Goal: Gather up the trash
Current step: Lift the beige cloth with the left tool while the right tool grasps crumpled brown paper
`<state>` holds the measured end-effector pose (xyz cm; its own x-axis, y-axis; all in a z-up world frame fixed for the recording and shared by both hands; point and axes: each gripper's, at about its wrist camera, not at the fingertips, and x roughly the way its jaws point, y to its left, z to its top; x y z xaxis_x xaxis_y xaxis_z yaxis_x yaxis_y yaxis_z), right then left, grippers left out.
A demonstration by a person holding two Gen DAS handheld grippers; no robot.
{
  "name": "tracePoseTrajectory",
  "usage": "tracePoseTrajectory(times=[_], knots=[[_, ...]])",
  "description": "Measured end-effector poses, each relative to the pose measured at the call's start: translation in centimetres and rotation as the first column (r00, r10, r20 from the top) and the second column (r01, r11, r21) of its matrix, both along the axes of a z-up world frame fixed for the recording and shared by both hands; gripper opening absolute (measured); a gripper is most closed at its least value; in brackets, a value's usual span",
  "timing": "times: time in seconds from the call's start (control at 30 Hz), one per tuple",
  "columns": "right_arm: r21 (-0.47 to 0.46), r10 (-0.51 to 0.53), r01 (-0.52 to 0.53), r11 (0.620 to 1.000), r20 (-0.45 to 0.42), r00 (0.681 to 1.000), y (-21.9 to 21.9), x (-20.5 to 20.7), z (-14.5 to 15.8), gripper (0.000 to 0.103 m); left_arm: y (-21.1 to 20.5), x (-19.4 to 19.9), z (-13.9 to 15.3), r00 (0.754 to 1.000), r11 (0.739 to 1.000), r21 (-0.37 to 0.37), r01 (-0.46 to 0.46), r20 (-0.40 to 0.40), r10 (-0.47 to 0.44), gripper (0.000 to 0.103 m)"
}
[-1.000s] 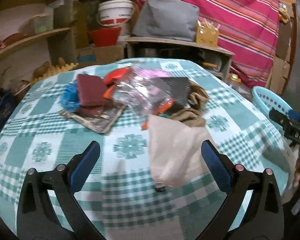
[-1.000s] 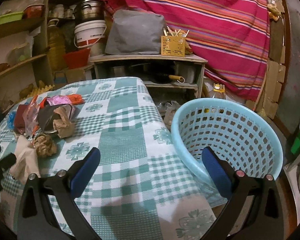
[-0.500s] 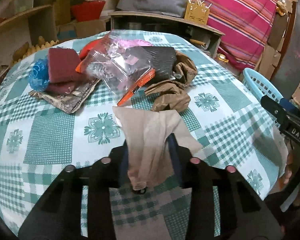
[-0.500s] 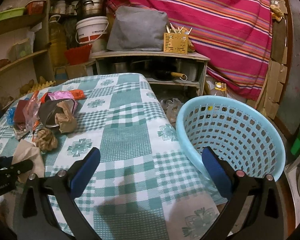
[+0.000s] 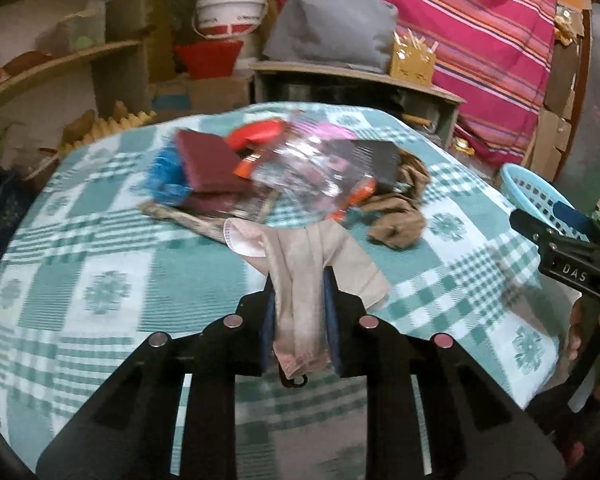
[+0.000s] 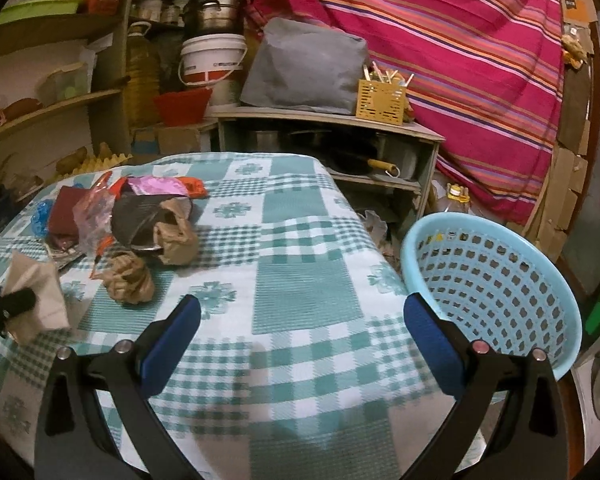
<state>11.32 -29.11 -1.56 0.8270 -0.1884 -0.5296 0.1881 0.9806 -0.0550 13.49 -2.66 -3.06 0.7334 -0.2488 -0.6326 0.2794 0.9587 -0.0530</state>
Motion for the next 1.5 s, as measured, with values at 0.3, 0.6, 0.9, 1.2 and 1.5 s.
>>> tracePoseTrajectory(times=[0.3,0.6,0.9,1.2,1.5], knots=[[-0.007,0.034,-0.034,0.999,-0.007,0.999,2.0,0.7,-0.2,0.099,4.7,1.1,0.3,0.994,0.994,-0.017,-0.111,0.005,0.111,0.020],[-0.006,0.097,-0.097,0.995,-0.023,0.995,4.8,1.7,-0.3,0.099,6.5,1.6,0.2,0.986,0.986,-0.020,-0.167,0.011,0.167,0.020],[0.012,0.182,-0.182,0.983,-0.074,0.980,7.8,3.4,-0.5,0.099,7.1,2.5,-0.1,0.983,0.982,-0.016,-0.186,0.006,0.186,0.020],[-0.058,0.185,-0.196,0.979,-0.166,0.969,11.2,6.0,-1.4,0.096,8.4,3.6,-0.2,0.976,0.975,-0.033,-0.218,-0.007,0.218,0.020],[0.010,0.192,-0.197,0.980,-0.280,0.941,11.2,8.1,-2.6,0.056,8.4,3.7,-0.2,0.976,0.976,-0.027,-0.216,-0.002,0.216,0.020]])
